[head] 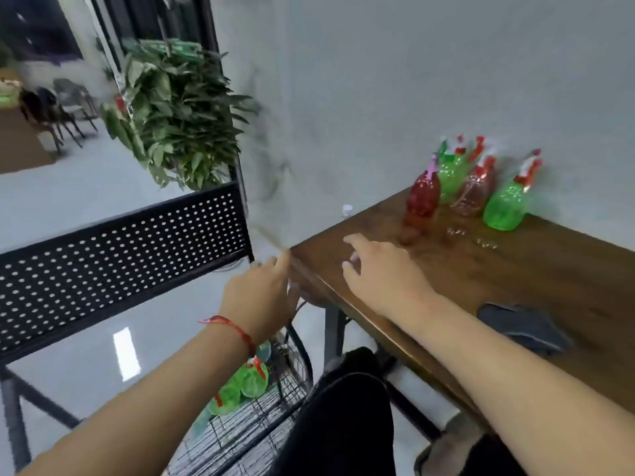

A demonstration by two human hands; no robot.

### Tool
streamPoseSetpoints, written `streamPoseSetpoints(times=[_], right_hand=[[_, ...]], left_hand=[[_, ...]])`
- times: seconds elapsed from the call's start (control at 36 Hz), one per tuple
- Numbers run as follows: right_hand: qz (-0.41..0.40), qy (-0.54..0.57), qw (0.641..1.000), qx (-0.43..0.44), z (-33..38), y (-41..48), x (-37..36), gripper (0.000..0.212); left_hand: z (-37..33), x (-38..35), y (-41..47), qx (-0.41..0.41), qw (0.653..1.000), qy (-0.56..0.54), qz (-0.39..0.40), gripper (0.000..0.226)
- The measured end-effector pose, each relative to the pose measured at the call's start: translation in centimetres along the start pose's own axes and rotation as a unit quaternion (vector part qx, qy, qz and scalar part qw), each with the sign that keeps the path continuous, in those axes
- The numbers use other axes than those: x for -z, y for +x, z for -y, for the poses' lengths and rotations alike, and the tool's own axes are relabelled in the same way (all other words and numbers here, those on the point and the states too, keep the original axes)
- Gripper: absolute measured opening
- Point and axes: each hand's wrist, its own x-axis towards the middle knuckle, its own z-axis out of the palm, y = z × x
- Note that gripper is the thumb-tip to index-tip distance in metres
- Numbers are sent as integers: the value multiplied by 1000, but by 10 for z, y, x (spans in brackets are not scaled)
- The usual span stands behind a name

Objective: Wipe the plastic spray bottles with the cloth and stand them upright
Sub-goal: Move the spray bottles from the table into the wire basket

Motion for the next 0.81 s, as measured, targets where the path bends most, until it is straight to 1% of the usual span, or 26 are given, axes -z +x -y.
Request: streamPoseSetpoints(times=[0.08, 0.19, 0.22, 0.31, 0.42, 0.44, 0.53, 0.58, 0.64, 0.72, 0.81], right_hand=[[-43, -22, 998, -35, -35, -3, 37, 48], [-90, -60, 991, -81, -89, 2, 80, 46], [-97, -68, 988, -95, -103, 5, 89, 46], [-110, -103, 979, -135, -146, 18, 111, 41], [-105, -170, 961, -190, -202, 43, 133, 35], [-98, -187, 955, -206, -216, 50, 137, 36], [-83, -205, 942, -253, -256, 72, 147, 38], [-99, -204, 937, -265, -279, 87, 150, 38], [-135, -196, 934, -265, -299, 102, 150, 36], [-162, -191, 927, -278, -319, 125, 152, 34], [-163, -193, 924, -286, -331, 143, 154, 36]], left_hand=[[-37, 18, 38, -73, 997, 6, -9, 34], [-87, 37, 103, -132, 991, 11, -16, 40], [-100, 40, 117, -143, 989, 8, -23, 39], [-143, 45, 159, -187, 981, 20, -44, 36], [-195, 47, 221, -219, 972, 38, -73, 31], [-205, 47, 238, -220, 971, 43, -77, 31], [-234, 47, 287, -210, 974, 49, -71, 37], [-249, 44, 317, -194, 977, 53, -68, 39], [-260, 37, 344, -172, 982, 60, -57, 43], [-270, 29, 373, -123, 991, 57, -24, 50], [-276, 17, 388, -94, 995, 20, 27, 45]])
